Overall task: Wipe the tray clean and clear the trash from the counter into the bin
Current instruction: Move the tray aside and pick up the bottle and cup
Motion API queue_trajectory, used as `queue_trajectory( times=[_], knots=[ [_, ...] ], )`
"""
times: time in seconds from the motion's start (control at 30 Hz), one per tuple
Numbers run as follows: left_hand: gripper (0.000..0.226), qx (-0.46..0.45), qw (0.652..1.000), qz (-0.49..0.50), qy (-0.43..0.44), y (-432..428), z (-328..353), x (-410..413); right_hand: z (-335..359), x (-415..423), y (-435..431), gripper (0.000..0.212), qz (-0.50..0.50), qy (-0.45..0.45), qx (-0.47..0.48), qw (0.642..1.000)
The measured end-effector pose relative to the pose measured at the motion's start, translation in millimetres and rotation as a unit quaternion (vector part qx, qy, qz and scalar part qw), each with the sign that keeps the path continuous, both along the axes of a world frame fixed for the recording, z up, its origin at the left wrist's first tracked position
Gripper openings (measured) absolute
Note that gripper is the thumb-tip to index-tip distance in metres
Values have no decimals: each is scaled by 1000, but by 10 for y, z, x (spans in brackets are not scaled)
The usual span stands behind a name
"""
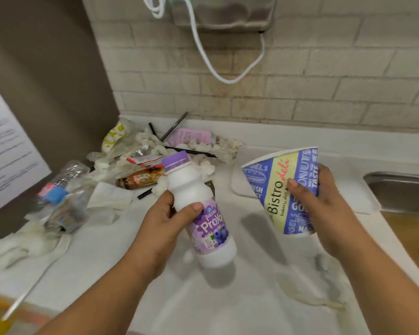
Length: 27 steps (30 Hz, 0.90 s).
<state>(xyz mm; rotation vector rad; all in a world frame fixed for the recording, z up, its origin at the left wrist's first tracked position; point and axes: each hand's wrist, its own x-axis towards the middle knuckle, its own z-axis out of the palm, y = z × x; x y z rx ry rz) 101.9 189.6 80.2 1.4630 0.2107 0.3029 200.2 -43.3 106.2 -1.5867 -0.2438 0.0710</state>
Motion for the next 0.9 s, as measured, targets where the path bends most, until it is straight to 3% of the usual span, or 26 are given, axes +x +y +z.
queue_trajectory(
  times=[0.1,0.17,0.33,0.47,0.57,0.67,0.77,0.9],
  knots=[
    [65,16,1000,14,-17,357,38,-397,-118,-316,498,57,76,-1,30,997],
    [67,38,999,19,-16,674,64,-724,-152,-582,840,72,127,-12,4,992],
    [86,74,994,82,-24,1604,74,-1788,-138,-1416,1720,88,213,-51,-64,974],
    [66,73,990,119,-25,2228,-33,-2759,-251,-2118,2399,77,307,-73,-120,941],
    [77,64,980,188,12,2628,-304,-3364,-489,-2593,2879,70,358,-76,-154,918],
    [81,51,964,253,60,2920,-710,-3802,-883,-2981,3282,59,383,-100,-247,885],
    [57,31,943,310,120,3138,-1252,-4101,-1383,-3219,3624,46,401,-118,-334,845],
    [48,-3,912,368,183,3288,-2039,-4308,-2170,-3323,4022,47,412,-75,-404,813]
  ],
)
